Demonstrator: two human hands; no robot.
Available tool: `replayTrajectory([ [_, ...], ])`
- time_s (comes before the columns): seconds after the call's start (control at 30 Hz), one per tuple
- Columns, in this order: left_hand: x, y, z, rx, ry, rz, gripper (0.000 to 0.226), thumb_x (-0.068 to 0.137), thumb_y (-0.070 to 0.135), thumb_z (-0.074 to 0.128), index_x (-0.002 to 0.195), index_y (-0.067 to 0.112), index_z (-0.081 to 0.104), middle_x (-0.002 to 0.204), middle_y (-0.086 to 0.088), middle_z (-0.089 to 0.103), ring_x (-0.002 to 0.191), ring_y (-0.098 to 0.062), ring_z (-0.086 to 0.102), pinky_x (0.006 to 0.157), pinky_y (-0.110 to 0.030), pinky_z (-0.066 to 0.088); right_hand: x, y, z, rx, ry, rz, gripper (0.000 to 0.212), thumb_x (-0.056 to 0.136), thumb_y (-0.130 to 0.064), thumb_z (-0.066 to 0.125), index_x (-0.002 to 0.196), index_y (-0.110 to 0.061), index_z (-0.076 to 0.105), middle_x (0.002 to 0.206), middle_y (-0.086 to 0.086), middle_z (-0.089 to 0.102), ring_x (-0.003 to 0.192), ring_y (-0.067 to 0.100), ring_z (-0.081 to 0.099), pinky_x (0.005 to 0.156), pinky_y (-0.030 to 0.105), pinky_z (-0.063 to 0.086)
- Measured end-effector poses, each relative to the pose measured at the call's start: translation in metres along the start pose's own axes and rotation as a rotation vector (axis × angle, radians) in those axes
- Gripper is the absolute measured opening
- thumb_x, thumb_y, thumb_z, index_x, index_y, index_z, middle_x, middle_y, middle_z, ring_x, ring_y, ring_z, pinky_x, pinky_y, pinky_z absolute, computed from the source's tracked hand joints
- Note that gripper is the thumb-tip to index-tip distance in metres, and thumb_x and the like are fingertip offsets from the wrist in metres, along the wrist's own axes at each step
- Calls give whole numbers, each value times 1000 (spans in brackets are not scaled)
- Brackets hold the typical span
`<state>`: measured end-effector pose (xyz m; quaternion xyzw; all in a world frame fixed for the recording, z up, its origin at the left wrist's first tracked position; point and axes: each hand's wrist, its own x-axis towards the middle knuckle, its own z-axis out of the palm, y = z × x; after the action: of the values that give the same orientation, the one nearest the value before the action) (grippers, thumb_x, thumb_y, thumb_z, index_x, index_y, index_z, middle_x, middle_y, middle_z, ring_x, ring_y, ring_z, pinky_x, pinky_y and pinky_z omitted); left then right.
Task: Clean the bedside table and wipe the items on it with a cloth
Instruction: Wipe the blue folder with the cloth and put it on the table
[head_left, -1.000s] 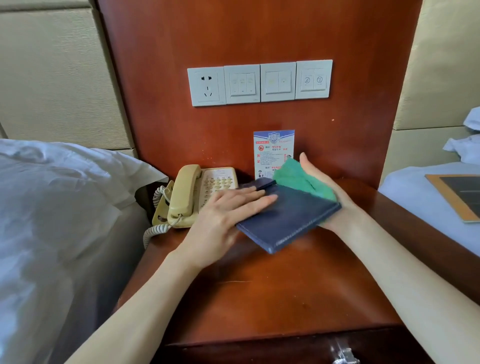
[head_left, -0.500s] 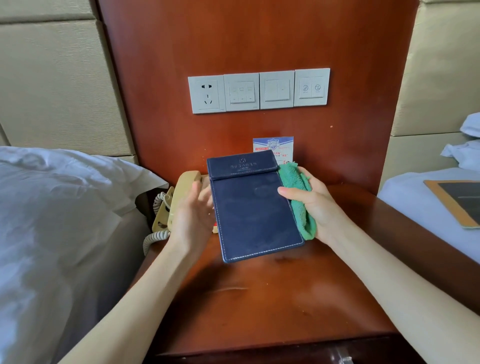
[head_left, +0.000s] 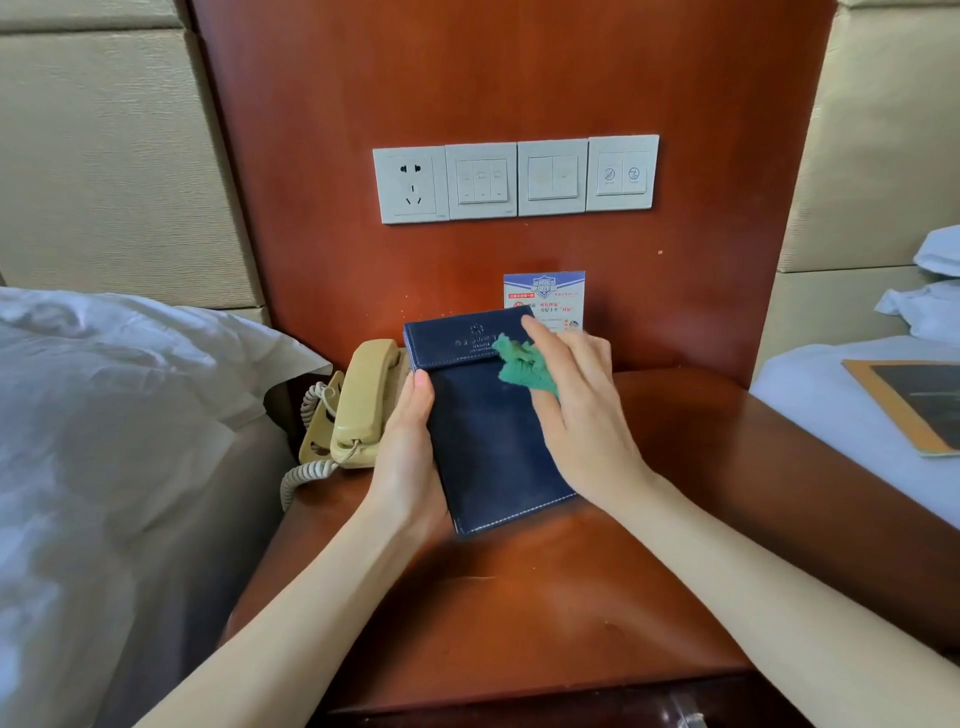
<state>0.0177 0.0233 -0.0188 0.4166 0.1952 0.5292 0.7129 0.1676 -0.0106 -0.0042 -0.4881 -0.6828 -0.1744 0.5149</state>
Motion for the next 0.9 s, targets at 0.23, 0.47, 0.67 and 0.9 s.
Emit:
replayTrajectory([
  [0.23,-4,0,5,-60,-186,-17,48,98,53,37,110,25,74,120,-2,69,110,-17,66,76,-30,58,8,2,-5,-19,109,-33,25,80,8,66,101,-3,68,104,13,58,100,25,54,73,36,55],
  [0.47,-4,14,-6,-82,-152,39,57,101,53,30,118,15,69,127,-17,63,117,-34,61,90,-42,55,-21,-17,-6,216,-429,-321,35,80,14,60,107,-5,72,102,6,62,93,15,53,83,24,46],
  [0.67,-1,21,-4,-120,-59,77,59,102,50,25,136,10,51,131,-15,61,118,-32,60,90,-45,53,-17,-15,-5,126,-294,-336,28,77,4,59,99,-7,74,94,5,59,89,18,52,77,36,47],
  [0.9,1,7,7,-12,-135,-15,44,98,48,38,122,22,65,125,-3,66,113,-19,65,83,-36,57,-2,23,-19,82,26,158,29,85,3,63,112,-7,69,105,2,59,102,18,57,76,19,51],
])
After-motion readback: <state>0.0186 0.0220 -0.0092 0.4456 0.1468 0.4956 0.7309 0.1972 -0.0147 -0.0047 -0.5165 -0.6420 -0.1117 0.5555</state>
